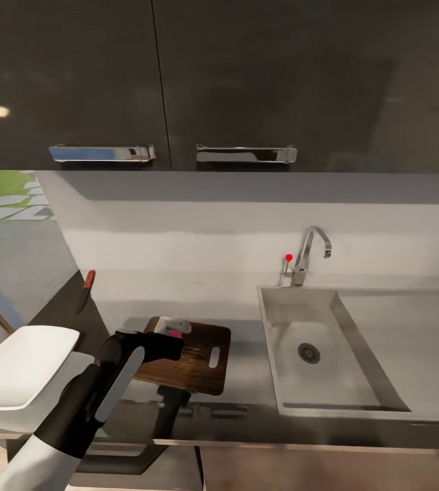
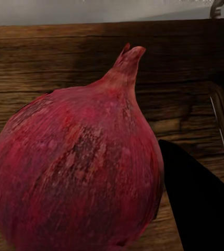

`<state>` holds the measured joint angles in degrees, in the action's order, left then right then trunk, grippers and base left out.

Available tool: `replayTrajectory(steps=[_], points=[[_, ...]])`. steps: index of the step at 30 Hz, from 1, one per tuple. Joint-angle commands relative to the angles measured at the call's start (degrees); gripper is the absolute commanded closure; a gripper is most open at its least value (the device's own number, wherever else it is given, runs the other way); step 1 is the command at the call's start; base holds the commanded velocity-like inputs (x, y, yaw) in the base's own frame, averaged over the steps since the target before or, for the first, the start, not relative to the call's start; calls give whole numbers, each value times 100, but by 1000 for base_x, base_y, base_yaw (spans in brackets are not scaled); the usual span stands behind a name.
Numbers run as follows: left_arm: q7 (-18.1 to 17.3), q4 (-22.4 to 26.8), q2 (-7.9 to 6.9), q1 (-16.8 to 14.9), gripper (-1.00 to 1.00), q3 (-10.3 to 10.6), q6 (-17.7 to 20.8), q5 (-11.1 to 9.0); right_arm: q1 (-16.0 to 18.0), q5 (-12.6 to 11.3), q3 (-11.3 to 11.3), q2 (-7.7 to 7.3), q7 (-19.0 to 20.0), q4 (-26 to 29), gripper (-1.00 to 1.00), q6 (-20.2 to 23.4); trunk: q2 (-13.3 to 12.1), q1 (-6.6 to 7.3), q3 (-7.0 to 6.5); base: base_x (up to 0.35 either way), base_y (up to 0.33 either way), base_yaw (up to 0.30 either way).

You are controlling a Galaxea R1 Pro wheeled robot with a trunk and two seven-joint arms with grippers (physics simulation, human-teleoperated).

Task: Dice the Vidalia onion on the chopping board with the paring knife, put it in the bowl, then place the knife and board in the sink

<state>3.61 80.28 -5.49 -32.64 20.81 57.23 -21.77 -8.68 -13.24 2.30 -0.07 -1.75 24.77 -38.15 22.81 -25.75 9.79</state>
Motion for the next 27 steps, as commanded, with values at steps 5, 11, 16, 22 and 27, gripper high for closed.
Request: replayTrajectory(steps=[5, 11, 16, 22, 27], points=[[34, -51, -5, -6, 100, 18, 18, -36, -2, -31, 25, -2, -18, 10, -100, -8, 11, -4, 10, 7, -4, 0], [34, -87, -4, -6, 100, 267, 10, -32, -2, -29, 25, -2, -18, 10, -100, -8, 11, -4, 10, 1, 0, 0], [34, -95, -4, -6, 100, 339, 8, -29, -2, -29, 25, -2, -18, 10, -100, -8, 11, -4, 13, 0, 0, 0], [34, -100, -5, -6, 100, 353, 8, -29, -2, -30, 24, -2, -18, 10, -100, -8, 11, -4, 37, 0, 0, 0], [34, -102, -5, -6, 100, 353, 8, -28, -2, -29, 23, -2, -18, 10, -100, -8, 11, -4, 61, 1, 0, 0]])
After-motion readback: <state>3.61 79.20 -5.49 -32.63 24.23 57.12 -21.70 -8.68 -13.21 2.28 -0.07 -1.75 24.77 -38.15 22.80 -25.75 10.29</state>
